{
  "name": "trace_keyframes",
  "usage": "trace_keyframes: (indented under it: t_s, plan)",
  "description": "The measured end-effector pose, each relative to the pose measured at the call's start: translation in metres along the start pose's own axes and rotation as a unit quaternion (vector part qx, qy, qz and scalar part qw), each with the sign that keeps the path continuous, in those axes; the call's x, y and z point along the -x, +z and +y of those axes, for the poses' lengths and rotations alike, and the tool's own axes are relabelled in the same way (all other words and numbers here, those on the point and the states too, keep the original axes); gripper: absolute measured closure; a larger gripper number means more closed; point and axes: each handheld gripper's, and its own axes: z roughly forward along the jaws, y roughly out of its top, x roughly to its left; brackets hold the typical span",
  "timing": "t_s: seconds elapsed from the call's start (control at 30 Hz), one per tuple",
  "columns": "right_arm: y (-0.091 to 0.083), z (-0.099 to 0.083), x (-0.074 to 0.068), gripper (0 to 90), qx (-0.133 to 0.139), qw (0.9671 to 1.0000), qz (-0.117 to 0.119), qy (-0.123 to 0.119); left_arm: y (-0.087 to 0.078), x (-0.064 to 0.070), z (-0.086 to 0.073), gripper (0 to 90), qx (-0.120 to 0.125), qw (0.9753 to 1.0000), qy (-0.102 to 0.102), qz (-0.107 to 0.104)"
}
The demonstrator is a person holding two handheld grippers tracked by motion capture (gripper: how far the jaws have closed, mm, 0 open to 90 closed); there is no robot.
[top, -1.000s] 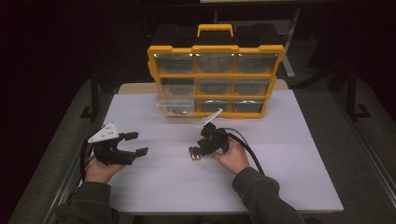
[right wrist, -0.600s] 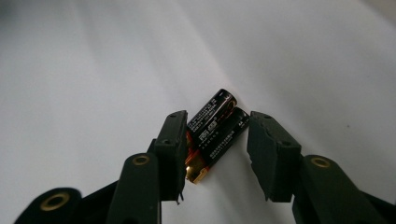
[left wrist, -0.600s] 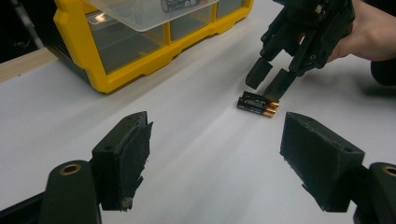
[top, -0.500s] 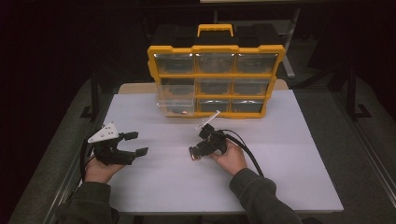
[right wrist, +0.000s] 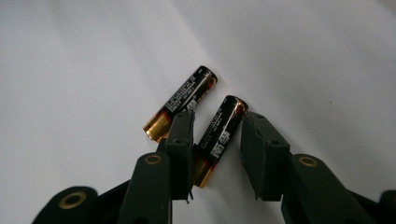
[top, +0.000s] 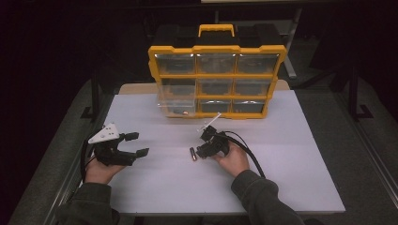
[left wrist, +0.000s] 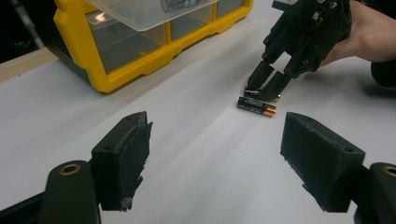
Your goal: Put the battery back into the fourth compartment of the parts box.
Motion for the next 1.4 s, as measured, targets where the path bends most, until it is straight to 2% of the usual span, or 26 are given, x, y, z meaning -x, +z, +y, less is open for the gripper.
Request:
trace_keyframes:
  t_s: [0.2, 0.3, 0.37, 0.43, 0.53, 0.67, 0.8, 0.87, 0.97, 1.03, 1.1, 1.33, 1.4]
  plan:
    - [-0.001, -0.002, 0.005, 73.7, 0.003, 1.0000, 0.002, 0.005, -0.001, 0.000, 0.001, 23.2, 0.000, 1.0000, 0.000, 0.000]
    - [-0.002, -0.003, 0.009, 75.1, 0.006, 0.9999, 0.009, 0.011, -0.001, 0.000, 0.001, 23.2, -0.001, 1.0000, -0.001, -0.001]
    - [-0.002, -0.004, 0.012, 75.6, 0.008, 0.9998, 0.017, 0.012, -0.001, 0.001, 0.001, 23.2, 0.001, 1.0000, -0.001, -0.001]
    - [-0.002, -0.005, 0.016, 75.9, 0.011, 0.9989, 0.036, 0.027, -0.001, 0.001, 0.001, 23.2, 0.003, 1.0000, -0.001, -0.001]
    - [-0.002, -0.008, 0.022, 76.0, 0.019, 0.9976, 0.056, 0.035, 0.000, 0.001, 0.001, 23.2, -0.001, 1.0000, -0.002, -0.001]
    - [-0.004, -0.008, 0.026, 76.0, 0.022, 0.9972, 0.066, 0.028, 0.000, 0.001, 0.001, 23.2, -0.004, 1.0000, 0.000, -0.001]
    - [-0.013, -0.006, 0.029, 76.0, 0.032, 0.9967, 0.071, 0.025, 0.000, 0.001, 0.001, 23.3, -0.003, 1.0000, -0.002, -0.001]
    - [-0.018, -0.005, 0.031, 76.0, 0.038, 0.9967, 0.070, 0.015, 0.000, 0.001, 0.001, 23.3, -0.004, 1.0000, -0.001, -0.001]
    - [-0.027, -0.002, 0.032, 76.0, 0.042, 0.9967, 0.069, 0.008, 0.000, 0.000, 0.001, 23.3, -0.004, 1.0000, 0.006, -0.001]
    - [-0.034, 0.000, 0.031, 76.1, 0.045, 0.9965, 0.070, 0.009, 0.000, 0.001, 0.001, 23.3, 0.001, 1.0000, -0.001, -0.001]
    - [-0.041, 0.002, 0.031, 76.1, 0.048, 0.9969, 0.061, 0.006, 0.000, 0.001, 0.001, 23.3, 0.001, 1.0000, 0.000, 0.000]
    - [-0.060, 0.007, 0.035, 76.1, 0.059, 0.9962, 0.064, 0.001, 0.001, 0.002, 0.001, 23.3, -0.002, 1.0000, 0.004, 0.000]
    - [-0.067, 0.010, 0.035, 76.1, 0.063, 0.9956, 0.069, 0.007, 0.001, 0.002, 0.001, 23.3, -0.002, 1.0000, 0.004, 0.000]
